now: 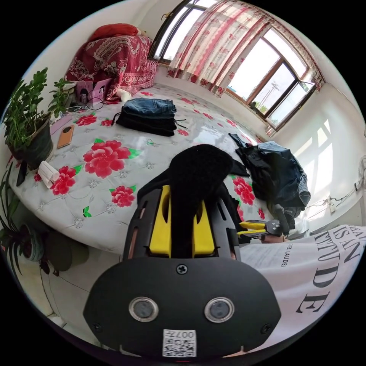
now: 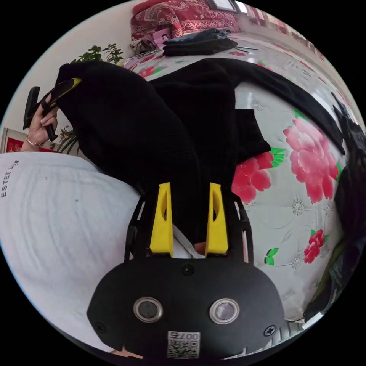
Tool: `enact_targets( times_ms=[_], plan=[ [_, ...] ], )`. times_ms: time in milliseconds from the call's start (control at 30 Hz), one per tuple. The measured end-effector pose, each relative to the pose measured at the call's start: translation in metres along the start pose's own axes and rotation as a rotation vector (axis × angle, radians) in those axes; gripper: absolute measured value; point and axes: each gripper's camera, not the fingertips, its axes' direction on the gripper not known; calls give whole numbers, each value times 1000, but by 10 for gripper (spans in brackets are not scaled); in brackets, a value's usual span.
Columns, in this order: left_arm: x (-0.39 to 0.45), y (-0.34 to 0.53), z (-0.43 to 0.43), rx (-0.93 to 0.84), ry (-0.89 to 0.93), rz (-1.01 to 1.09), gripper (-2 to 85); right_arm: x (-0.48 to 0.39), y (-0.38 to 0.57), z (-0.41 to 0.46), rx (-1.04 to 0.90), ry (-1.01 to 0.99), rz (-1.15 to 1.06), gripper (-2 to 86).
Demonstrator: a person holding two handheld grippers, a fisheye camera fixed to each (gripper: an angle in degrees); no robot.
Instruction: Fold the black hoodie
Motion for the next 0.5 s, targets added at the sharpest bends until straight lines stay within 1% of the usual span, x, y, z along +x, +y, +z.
enact_targets(
  times_ms=[33, 67, 133, 200, 267, 300, 367, 400, 433, 467, 500],
  plan=[
    [1, 0, -2, 0, 10, 4, 74, 0, -6, 21, -56, 6, 30, 69],
    [4, -2, -5, 0, 24, 14, 72, -4, -10, 20, -15, 50, 27, 51],
    [8, -9, -11, 3, 33, 34, 69, -5, -23, 10, -9, 56, 9, 31],
    [13, -24, -28, 50, 57, 49, 64, 3, -35, -29, 105, 52, 14, 21],
    [19, -38, -49, 118, 96, 62, 61, 17, -44, -121, 350, 63, 45, 14],
    [24, -48, -66, 171, 141, 75, 60, 18, -44, -148, 426, 69, 48, 13],
    [37, -61, -95, 255, 229, 119, 59, 6, -37, -258, 709, 147, 10, 11],
    [54, -66, -116, 314, 285, 176, 57, -1, -34, -284, 775, 177, -7, 11],
    [64, -67, -126, 344, 309, 212, 56, -18, -29, -335, 897, 237, -53, 10],
    [87, -66, -145, 404, 350, 290, 55, -37, -27, -382, 1004, 290, -95, 10],
    [111, -59, -160, 458, 387, 364, 54, -48, -27, -405, 1052, 313, -110, 10]
  ],
)
